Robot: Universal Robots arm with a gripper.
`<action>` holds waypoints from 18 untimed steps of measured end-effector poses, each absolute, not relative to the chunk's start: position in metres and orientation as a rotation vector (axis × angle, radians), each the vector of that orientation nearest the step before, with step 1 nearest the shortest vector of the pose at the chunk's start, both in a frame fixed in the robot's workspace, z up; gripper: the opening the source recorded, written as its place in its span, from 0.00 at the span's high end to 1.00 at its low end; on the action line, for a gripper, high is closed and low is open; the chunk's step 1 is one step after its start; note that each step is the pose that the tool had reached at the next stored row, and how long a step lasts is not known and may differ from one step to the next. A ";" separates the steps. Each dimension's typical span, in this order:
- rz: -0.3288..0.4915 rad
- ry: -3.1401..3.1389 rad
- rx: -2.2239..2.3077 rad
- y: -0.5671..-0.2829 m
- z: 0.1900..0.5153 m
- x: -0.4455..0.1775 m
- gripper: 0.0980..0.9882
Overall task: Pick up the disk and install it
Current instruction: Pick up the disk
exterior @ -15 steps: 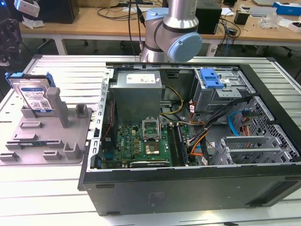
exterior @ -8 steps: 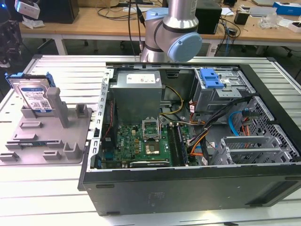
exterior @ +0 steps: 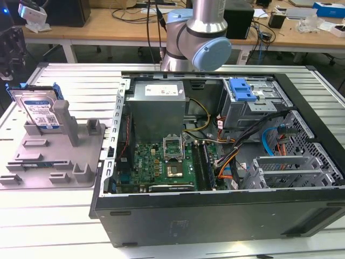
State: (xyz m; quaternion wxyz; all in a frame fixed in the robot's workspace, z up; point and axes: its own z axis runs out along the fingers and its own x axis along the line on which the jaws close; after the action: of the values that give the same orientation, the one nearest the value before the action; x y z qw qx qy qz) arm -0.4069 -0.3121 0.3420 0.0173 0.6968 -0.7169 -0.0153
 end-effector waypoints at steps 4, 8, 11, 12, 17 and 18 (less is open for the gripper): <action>-0.047 -2.227 2.165 -0.312 0.340 -0.407 0.57; -0.046 -2.227 2.165 -0.312 0.337 -0.407 0.57; -0.044 -2.226 2.164 -0.312 0.334 -0.407 0.57; -0.044 -2.226 2.164 -0.312 0.334 -0.407 0.57; -0.036 -2.223 2.160 -0.312 0.331 -0.407 0.57; -0.033 -2.222 2.159 -0.312 0.331 -0.407 0.57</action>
State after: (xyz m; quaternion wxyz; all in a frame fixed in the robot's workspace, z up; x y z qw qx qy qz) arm -0.4074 -0.3121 0.3307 0.0216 0.6967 -0.7169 -0.0108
